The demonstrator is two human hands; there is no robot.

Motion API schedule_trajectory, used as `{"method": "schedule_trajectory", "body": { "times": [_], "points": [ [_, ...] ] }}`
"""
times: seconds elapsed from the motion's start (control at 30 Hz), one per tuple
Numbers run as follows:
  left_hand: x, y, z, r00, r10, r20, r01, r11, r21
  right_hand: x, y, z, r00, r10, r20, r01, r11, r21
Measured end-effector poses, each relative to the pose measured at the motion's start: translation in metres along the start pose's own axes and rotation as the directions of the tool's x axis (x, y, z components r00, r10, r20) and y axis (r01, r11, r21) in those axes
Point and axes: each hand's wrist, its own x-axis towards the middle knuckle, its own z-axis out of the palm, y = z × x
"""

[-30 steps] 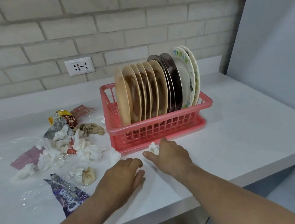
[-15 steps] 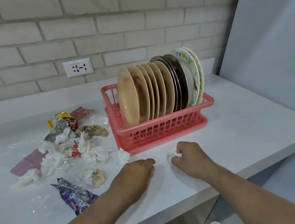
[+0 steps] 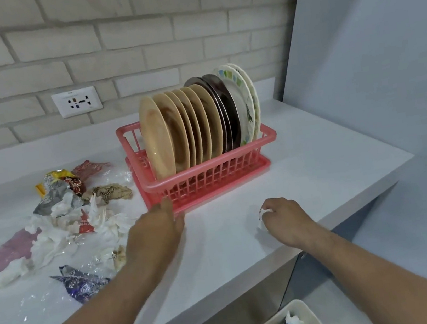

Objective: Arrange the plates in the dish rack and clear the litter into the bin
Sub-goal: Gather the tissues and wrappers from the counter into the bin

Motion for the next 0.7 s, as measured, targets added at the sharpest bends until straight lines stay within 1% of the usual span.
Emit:
{"method": "schedule_trajectory", "body": {
  "times": [0.03, 0.1, 0.13, 0.2, 0.27, 0.3, 0.4, 0.53, 0.6, 0.63, 0.7],
  "points": [
    [0.003, -0.006, 0.000, 0.997, -0.079, 0.018, 0.078, 0.997, 0.013, -0.002, 0.002, -0.002, 1.000, -0.009, 0.006, 0.009, 1.000, -0.019],
    [0.008, -0.014, 0.004, 0.965, -0.247, 0.090, 0.241, 0.968, 0.076, -0.006, 0.006, -0.006, 0.999, -0.044, 0.017, 0.045, 0.998, -0.044],
    [0.009, -0.016, 0.008, 0.947, -0.298, 0.119, 0.286, 0.952, 0.111, -0.009, 0.006, -0.008, 0.998, -0.058, 0.015, 0.059, 0.997, -0.055],
    [0.004, -0.014, 0.015, 0.937, -0.314, 0.152, 0.287, 0.942, 0.175, -0.012, 0.008, -0.010, 0.997, -0.073, -0.003, 0.072, 0.993, -0.089],
    [-0.004, -0.005, 0.023, 0.959, -0.224, 0.172, 0.191, 0.963, 0.190, -0.015, 0.013, -0.015, 0.996, -0.083, -0.020, 0.080, 0.991, -0.102],
    [-0.008, 0.003, 0.026, 0.970, -0.166, 0.177, 0.137, 0.977, 0.163, -0.017, 0.017, -0.018, 0.997, -0.078, -0.013, 0.077, 0.993, -0.092],
    [-0.018, 0.037, 0.024, 0.980, -0.039, 0.197, 0.033, 0.999, 0.035, -0.028, 0.033, -0.027, 0.998, -0.046, 0.045, 0.044, 0.998, 0.035],
    [-0.035, 0.088, 0.025, 0.974, 0.111, 0.195, -0.084, 0.987, -0.140, -0.042, 0.064, -0.042, 0.996, -0.077, 0.039, 0.071, 0.986, 0.148],
    [-0.049, 0.112, 0.037, 0.958, 0.223, 0.179, -0.184, 0.960, -0.212, -0.046, 0.084, -0.047, 0.992, -0.113, 0.054, 0.105, 0.985, 0.137],
    [-0.057, 0.123, 0.047, 0.941, 0.296, 0.164, -0.256, 0.939, -0.230, -0.048, 0.096, -0.048, 0.989, -0.136, 0.057, 0.130, 0.986, 0.105],
    [-0.073, 0.142, 0.067, 0.887, 0.429, 0.172, -0.391, 0.895, -0.217, -0.050, 0.116, -0.046, 0.986, -0.163, 0.048, 0.161, 0.986, 0.038]
  ]
}}
